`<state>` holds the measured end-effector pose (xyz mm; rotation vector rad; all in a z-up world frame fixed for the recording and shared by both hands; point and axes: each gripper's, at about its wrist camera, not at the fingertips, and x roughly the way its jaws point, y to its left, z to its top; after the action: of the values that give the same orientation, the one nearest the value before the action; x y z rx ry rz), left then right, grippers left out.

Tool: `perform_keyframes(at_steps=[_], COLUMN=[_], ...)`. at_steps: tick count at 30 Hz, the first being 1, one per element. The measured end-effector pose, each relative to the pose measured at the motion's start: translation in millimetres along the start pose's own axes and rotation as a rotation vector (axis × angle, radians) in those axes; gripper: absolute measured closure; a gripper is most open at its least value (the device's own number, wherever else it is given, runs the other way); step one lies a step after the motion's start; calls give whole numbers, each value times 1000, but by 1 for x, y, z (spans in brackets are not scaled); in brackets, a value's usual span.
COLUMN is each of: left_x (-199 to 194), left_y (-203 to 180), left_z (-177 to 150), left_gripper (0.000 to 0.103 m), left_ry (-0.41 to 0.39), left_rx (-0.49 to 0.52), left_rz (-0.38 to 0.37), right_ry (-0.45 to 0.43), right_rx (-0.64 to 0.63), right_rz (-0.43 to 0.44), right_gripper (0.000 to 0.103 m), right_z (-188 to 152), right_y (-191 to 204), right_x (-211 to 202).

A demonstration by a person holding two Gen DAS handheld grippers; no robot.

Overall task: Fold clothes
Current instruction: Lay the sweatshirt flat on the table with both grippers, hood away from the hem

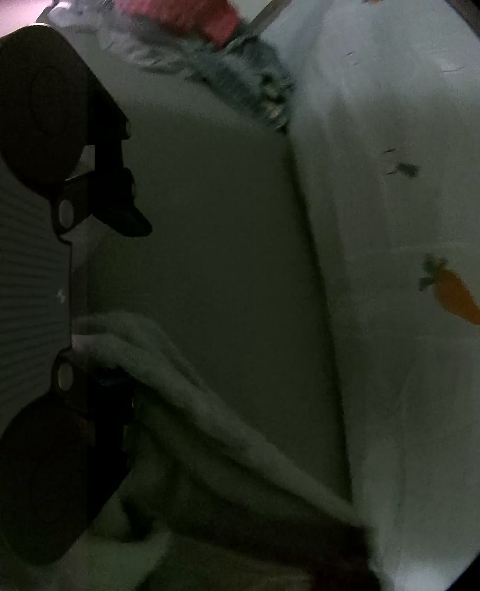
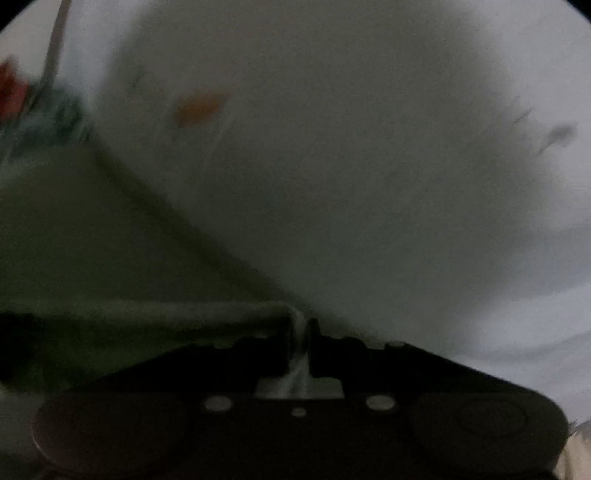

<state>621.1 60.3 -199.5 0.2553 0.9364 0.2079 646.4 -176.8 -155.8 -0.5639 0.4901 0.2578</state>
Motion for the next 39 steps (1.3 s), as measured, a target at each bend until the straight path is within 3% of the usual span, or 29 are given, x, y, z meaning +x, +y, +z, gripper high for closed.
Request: perform_keyframes(at_steps=[3, 6, 9, 11, 13, 15, 17, 19, 20, 22, 25, 30, 35, 37, 39], left_x=[-4, -9, -26, -33, -34, -11, 18, 46, 49, 45, 29, -9, -54, -72, -90], left_y=[-11, -11, 10, 16, 17, 3, -8, -18, -20, -21, -15, -16, -58, -76, -94], left_z=[30, 72, 121, 141, 157, 161, 151, 131, 121, 98, 67, 40, 11, -1, -13], left_gripper=[30, 30, 30, 27, 22, 16, 16, 16, 16, 16, 15, 13, 11, 11, 11], left_ry=[-103, -233, -365, -402, -409, -313, -185, -33, -15, -25, -28, -28, 8, 23, 38], left_rx=[19, 31, -55, -88, -105, -37, -13, -28, -39, -59, -94, -126, -70, -46, -22], left_rz=[139, 306, 359, 335, 301, 216, 74, -83, -112, -125, -111, -121, -177, -200, -222], right_ry=[-131, -195, -226, -226, -183, -82, 58, 152, 162, 143, 102, 241, 458, 504, 531], right_rx=[11, 113, 220, 243, 209, 168, 155, 221, 273, 349, 408, 426, 399, 431, 492], right_rz=[-98, -154, -188, -217, -268, -279, -220, -154, -127, -100, -113, -277, -465, -472, -451], right_gripper=[94, 95, 94, 86, 65, 57, 57, 56, 55, 40, 26, 25, 31, 38, 38], right_z=[26, 45, 49, 41, 29, 10, -10, -29, -36, -52, -79, -148, -230, -255, -276], right_y=[-23, -54, -83, -87, -72, -61, -54, -56, -60, -70, -89, -125, -148, -154, -160], right_x=[-22, -40, -56, -57, -42, -19, 5, 11, 4, -19, -63, -117, -147, -150, -150])
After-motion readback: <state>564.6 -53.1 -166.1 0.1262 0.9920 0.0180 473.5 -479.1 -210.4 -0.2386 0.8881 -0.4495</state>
